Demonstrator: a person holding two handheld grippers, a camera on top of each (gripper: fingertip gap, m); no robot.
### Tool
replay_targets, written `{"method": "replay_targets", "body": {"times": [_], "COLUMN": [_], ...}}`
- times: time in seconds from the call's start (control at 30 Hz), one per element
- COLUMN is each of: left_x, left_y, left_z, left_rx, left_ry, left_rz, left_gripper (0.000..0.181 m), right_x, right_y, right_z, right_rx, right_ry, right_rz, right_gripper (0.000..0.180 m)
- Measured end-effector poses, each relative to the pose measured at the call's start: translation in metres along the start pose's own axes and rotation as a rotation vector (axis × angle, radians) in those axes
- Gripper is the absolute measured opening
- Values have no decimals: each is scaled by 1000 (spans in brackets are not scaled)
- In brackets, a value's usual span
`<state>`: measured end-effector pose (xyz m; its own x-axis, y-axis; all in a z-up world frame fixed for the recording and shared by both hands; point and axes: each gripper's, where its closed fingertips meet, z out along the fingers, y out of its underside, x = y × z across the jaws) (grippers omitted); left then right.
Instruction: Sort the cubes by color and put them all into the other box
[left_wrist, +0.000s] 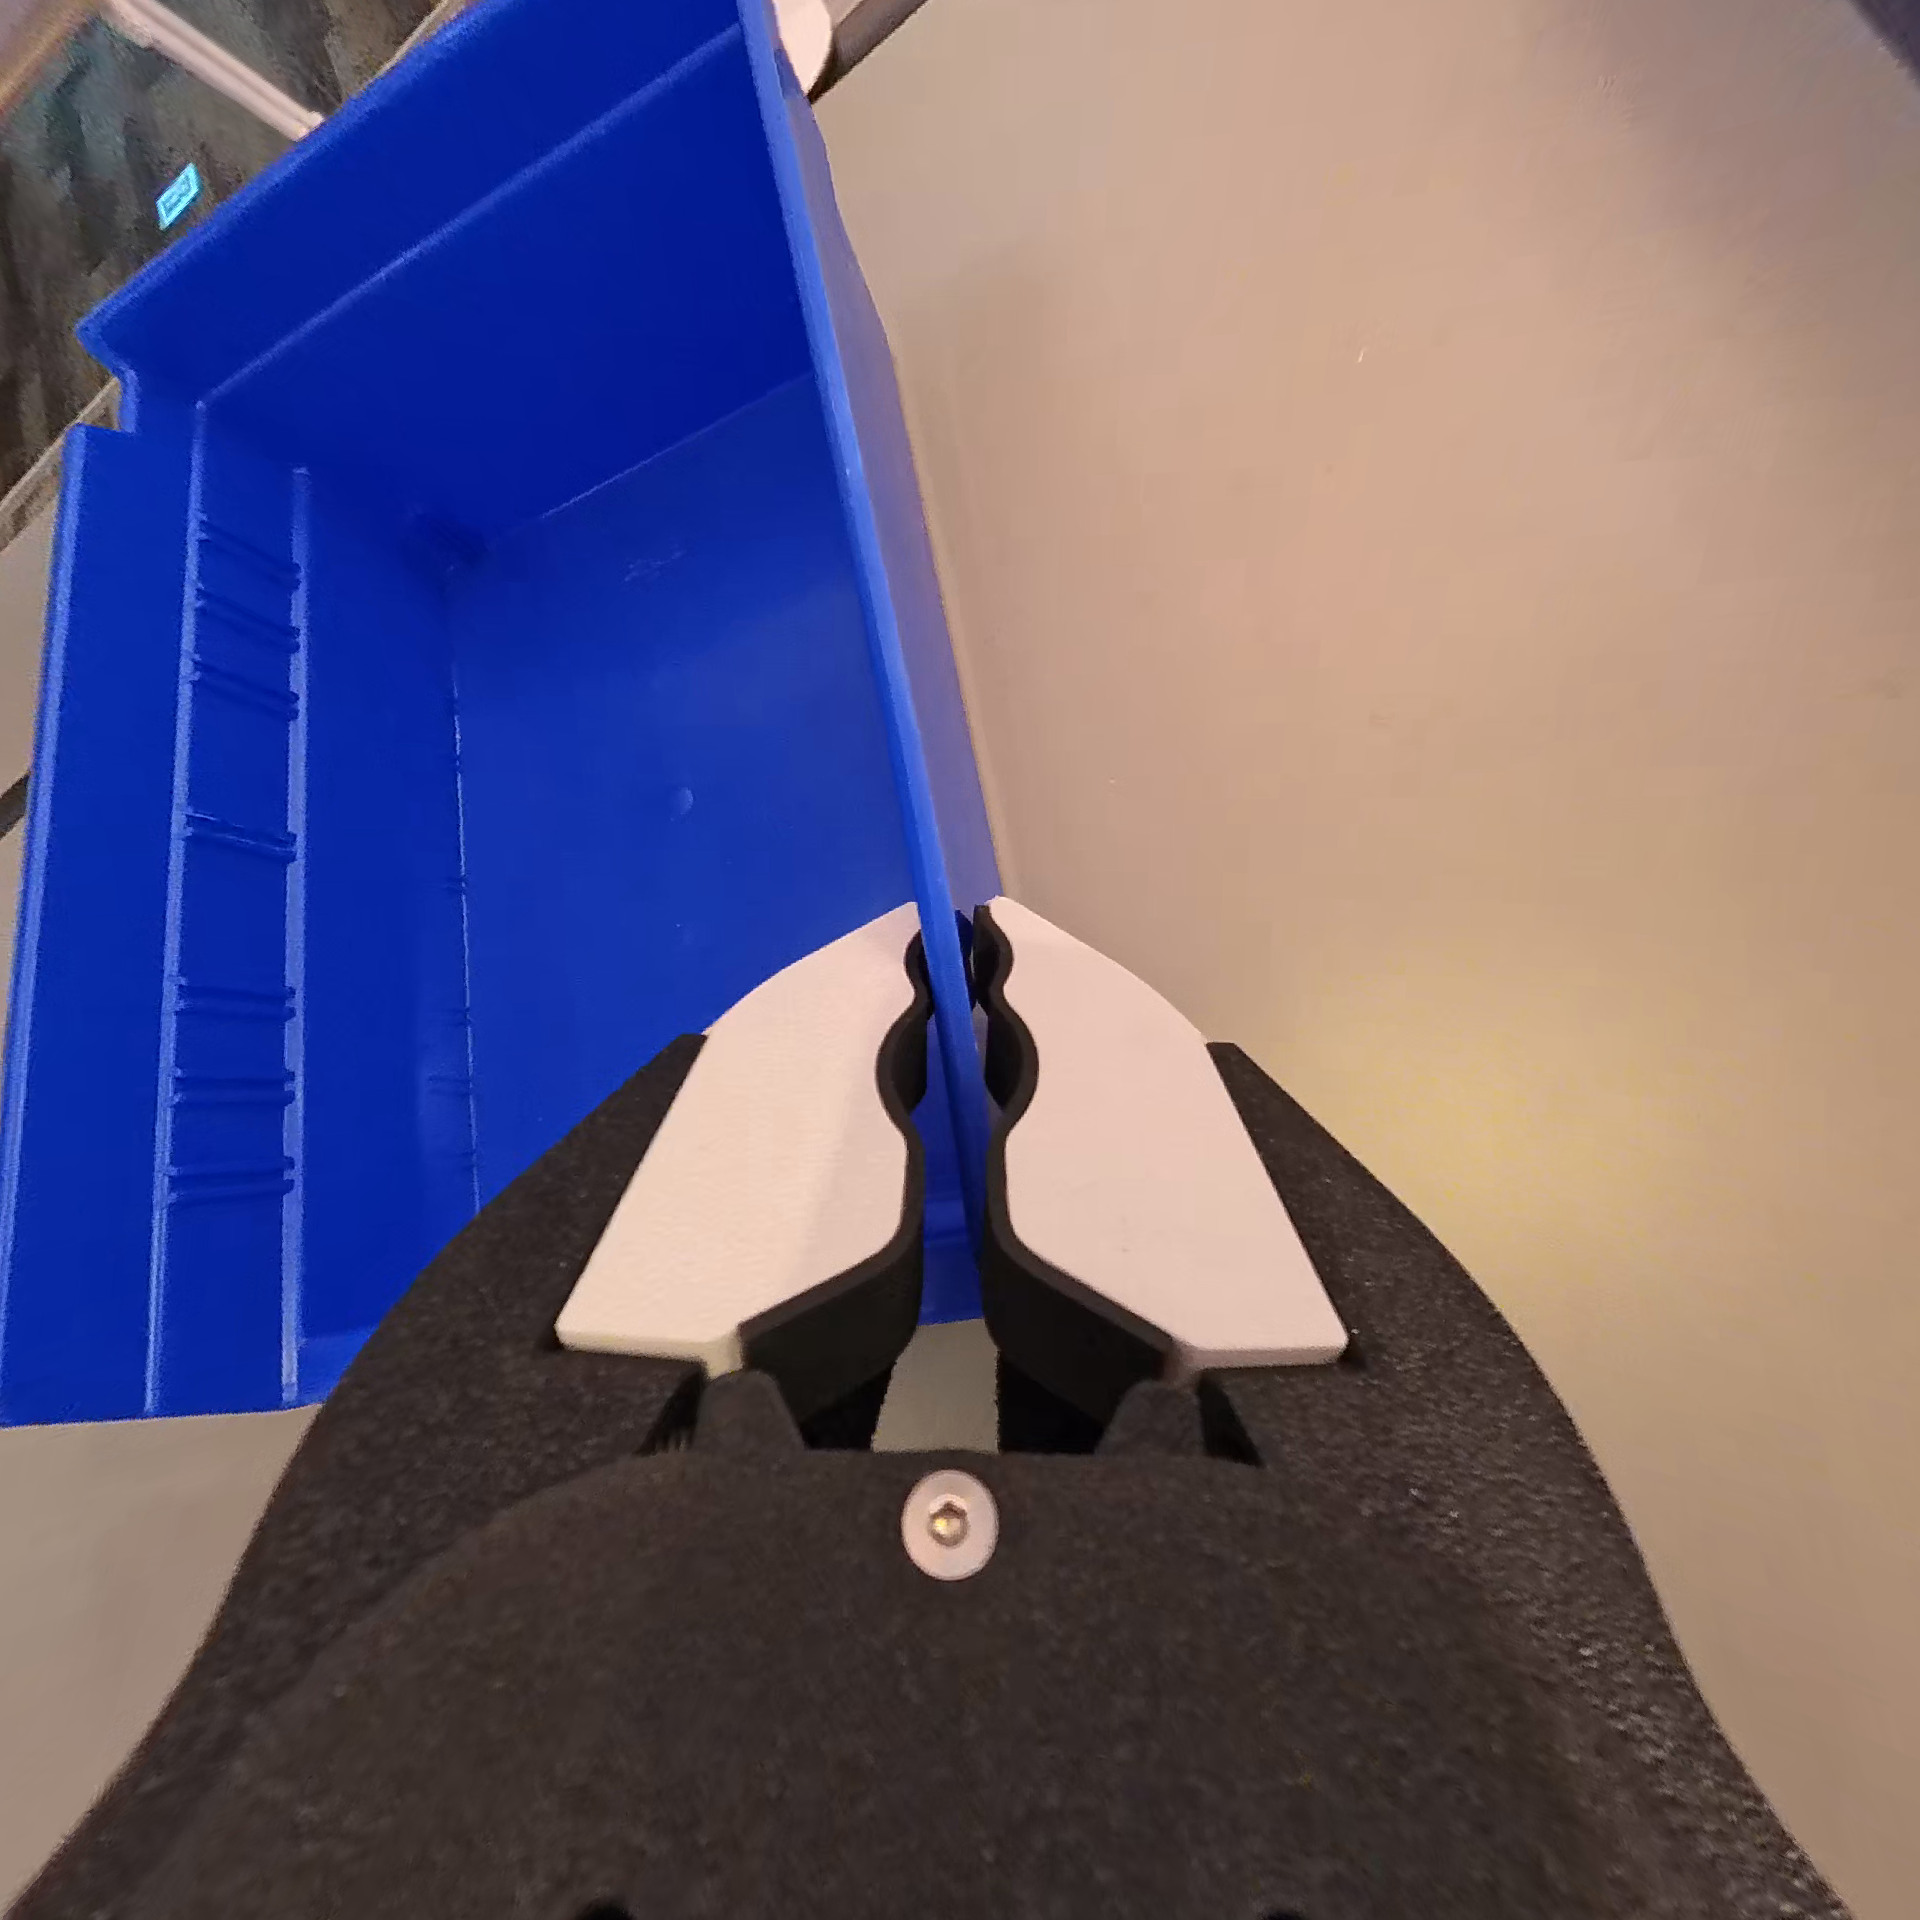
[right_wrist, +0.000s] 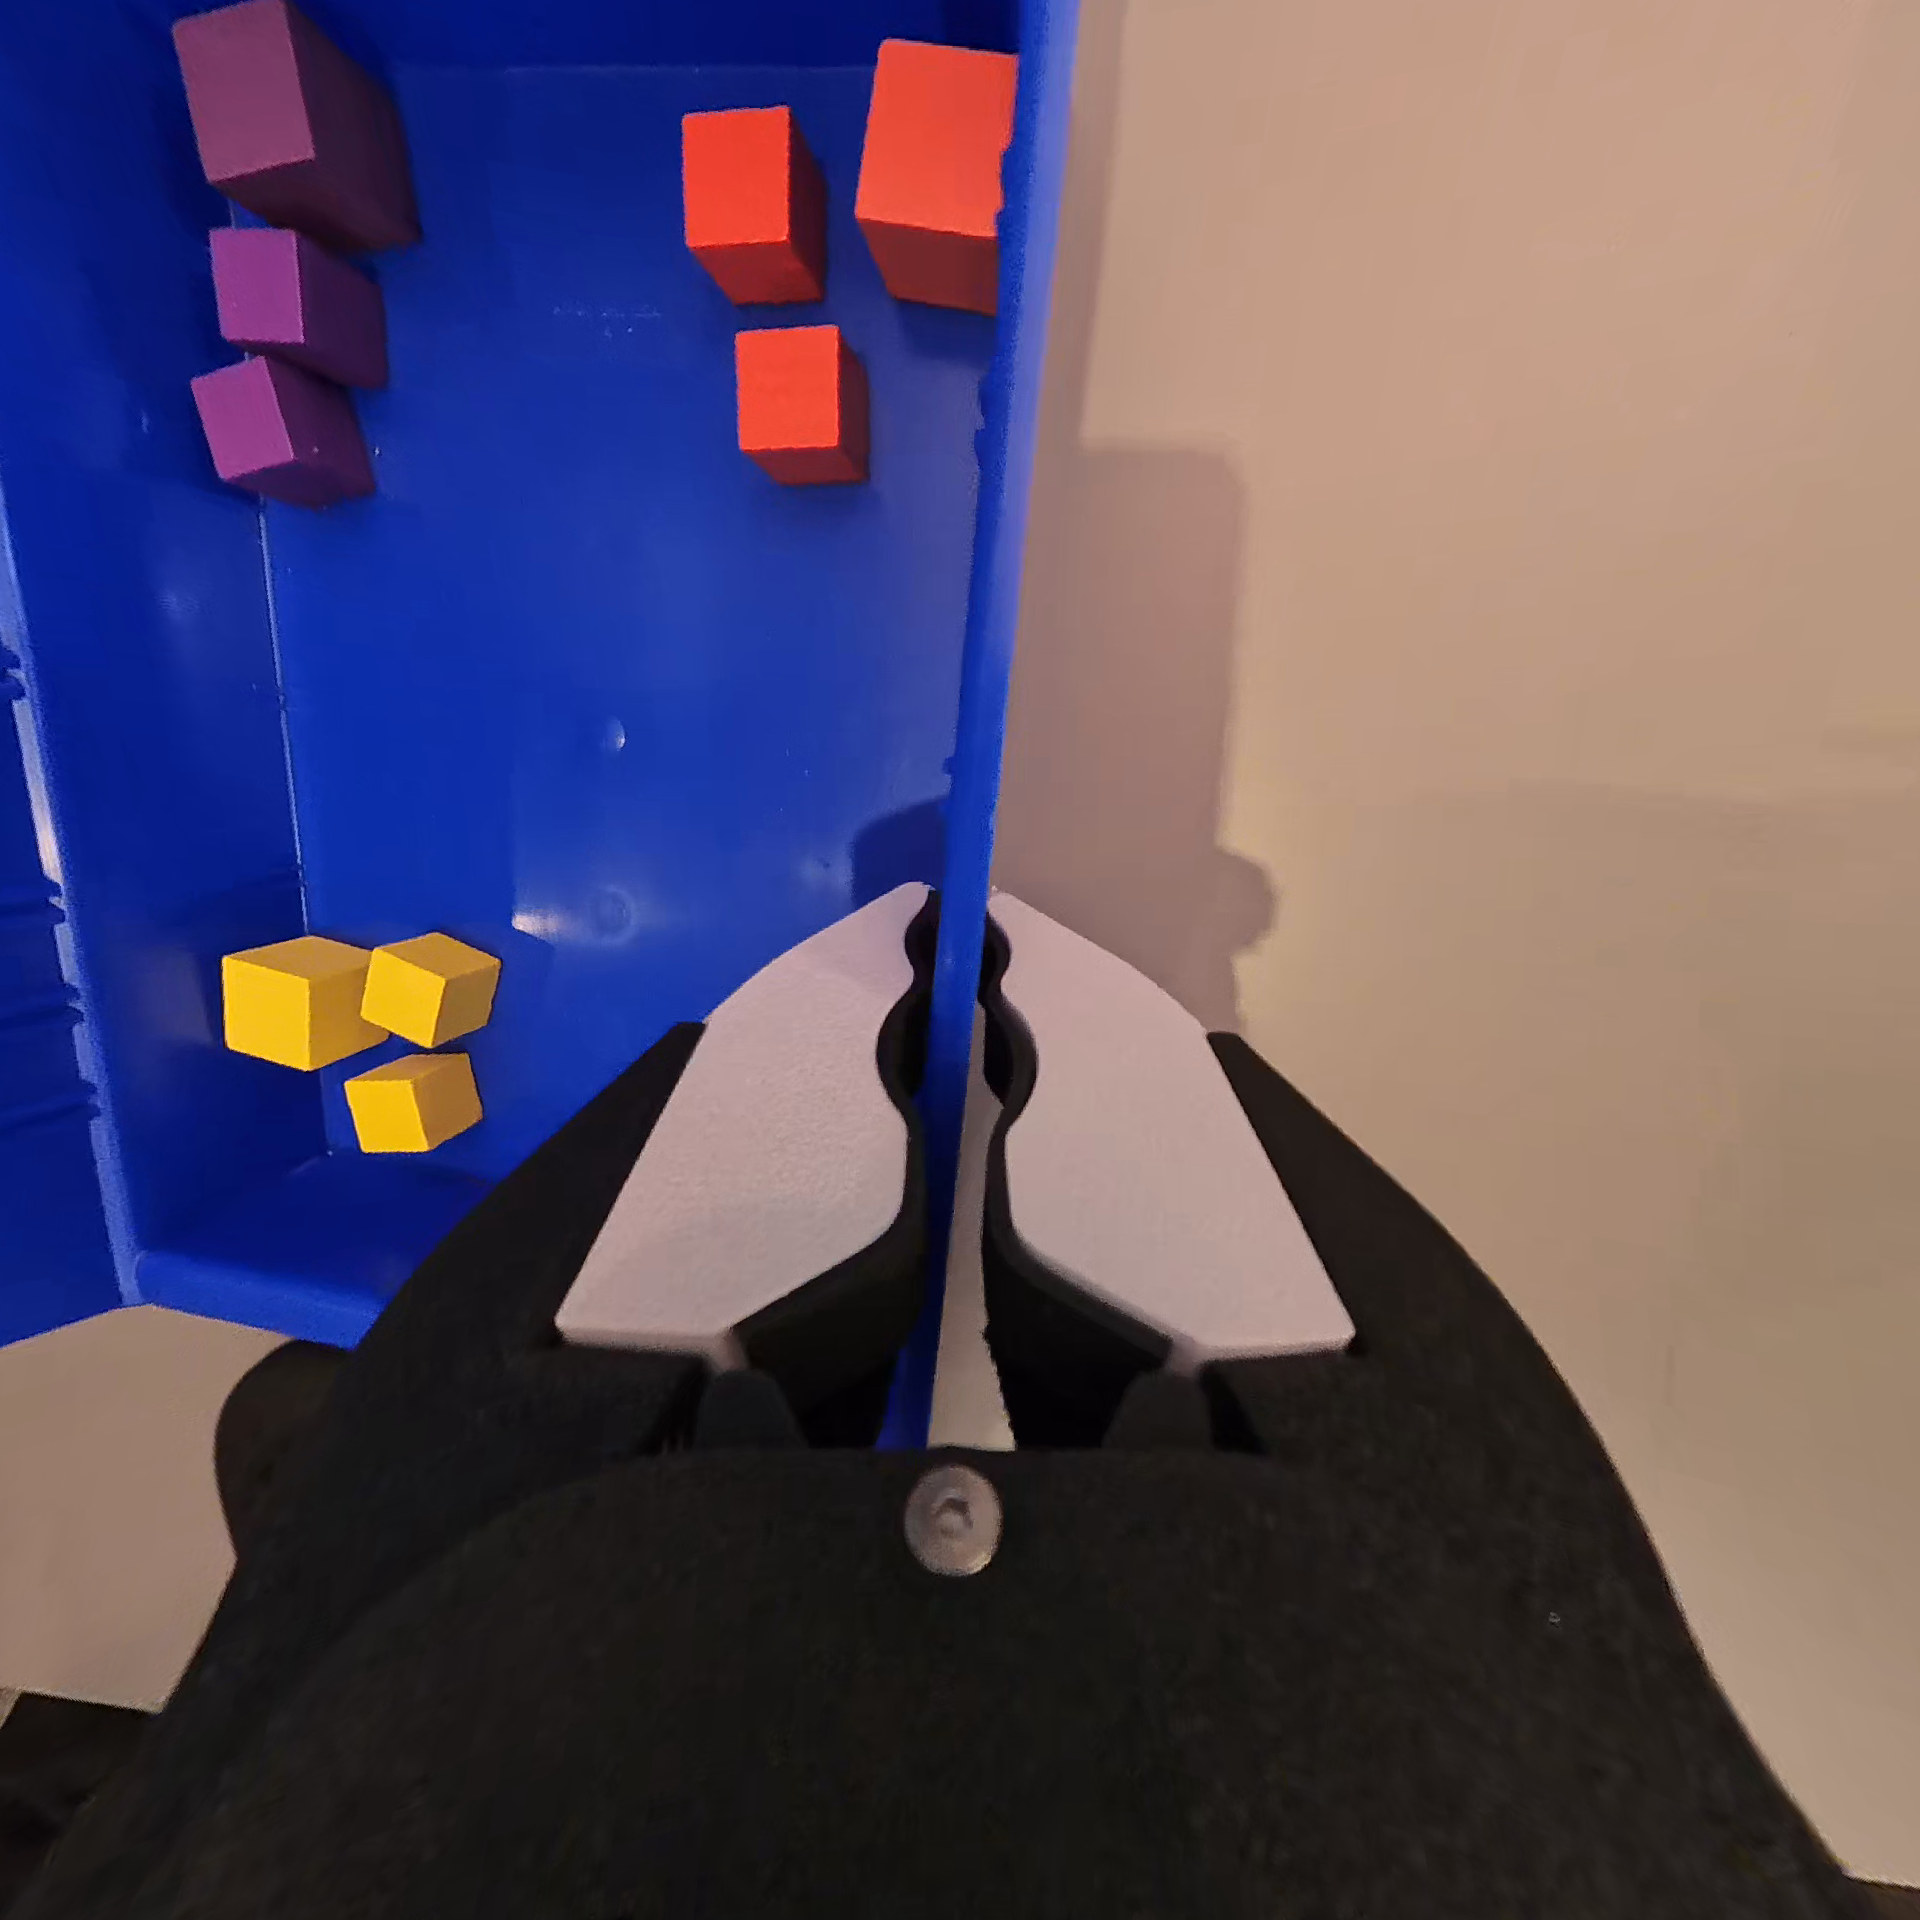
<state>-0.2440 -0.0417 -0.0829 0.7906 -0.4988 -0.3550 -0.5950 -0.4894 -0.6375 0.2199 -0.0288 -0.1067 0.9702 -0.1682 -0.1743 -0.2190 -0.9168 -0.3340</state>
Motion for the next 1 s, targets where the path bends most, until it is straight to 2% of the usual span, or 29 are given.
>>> {"method": "replay_targets", "body": {"times": [0.47,0.67,0.83,1.0], "left_x": [49,50,38,21], "left_y": [-29,-31,-28,-22], "left_z": [2,1,-4,-15], "left_rx": [81,131,174,185], "left_ry": [111,92,66,62], "left_rz": [32,44,-2,-39], "left_gripper": [5,6,28,40], "right_x": [-107,-127,-128,-130], "right_y": [7,9,10,10], "right_z": [16,19,19,26], "right_rx": [-49,-57,-71,-119], "right_ry": [-7,-10,-55,-92], "right_rz": [-163,-193,-166,-128], "right_gripper": [5,6,8,11]}}
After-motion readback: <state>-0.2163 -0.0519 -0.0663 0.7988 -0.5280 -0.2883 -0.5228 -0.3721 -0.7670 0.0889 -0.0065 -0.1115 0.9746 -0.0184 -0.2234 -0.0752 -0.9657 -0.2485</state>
